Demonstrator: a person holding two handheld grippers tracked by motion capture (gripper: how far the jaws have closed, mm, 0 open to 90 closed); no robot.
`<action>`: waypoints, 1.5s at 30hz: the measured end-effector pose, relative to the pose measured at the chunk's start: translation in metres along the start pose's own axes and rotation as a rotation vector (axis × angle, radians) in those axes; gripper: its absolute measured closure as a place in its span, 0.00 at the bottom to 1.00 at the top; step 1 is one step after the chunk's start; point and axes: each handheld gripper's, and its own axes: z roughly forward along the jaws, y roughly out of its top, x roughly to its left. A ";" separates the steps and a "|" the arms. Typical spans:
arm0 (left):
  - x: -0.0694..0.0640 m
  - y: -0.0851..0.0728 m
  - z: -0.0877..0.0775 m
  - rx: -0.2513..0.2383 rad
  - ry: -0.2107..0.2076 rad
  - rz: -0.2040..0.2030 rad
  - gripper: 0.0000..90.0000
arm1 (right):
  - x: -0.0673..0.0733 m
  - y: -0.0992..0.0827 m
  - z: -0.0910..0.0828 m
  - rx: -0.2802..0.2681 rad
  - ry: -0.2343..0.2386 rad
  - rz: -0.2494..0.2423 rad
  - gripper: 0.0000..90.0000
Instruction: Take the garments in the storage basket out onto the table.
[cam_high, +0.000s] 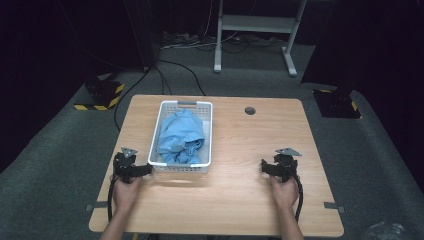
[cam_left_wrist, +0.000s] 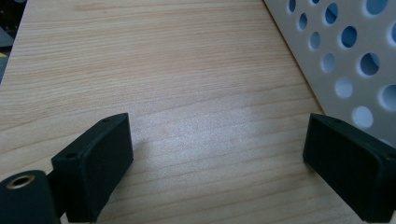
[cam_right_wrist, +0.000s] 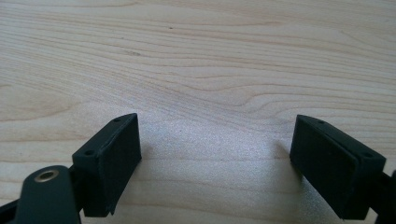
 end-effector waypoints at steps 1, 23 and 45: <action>0.000 0.000 0.000 0.000 0.000 0.001 0.09 | 0.000 0.000 0.000 0.000 0.000 0.000 0.18; 0.001 0.000 0.000 -0.003 -0.014 -0.003 0.09 | -0.002 0.004 -0.005 0.024 0.058 0.023 0.09; 0.001 0.000 0.000 -0.002 -0.012 0.001 0.09 | 0.011 0.010 -0.023 -0.051 0.200 0.030 0.07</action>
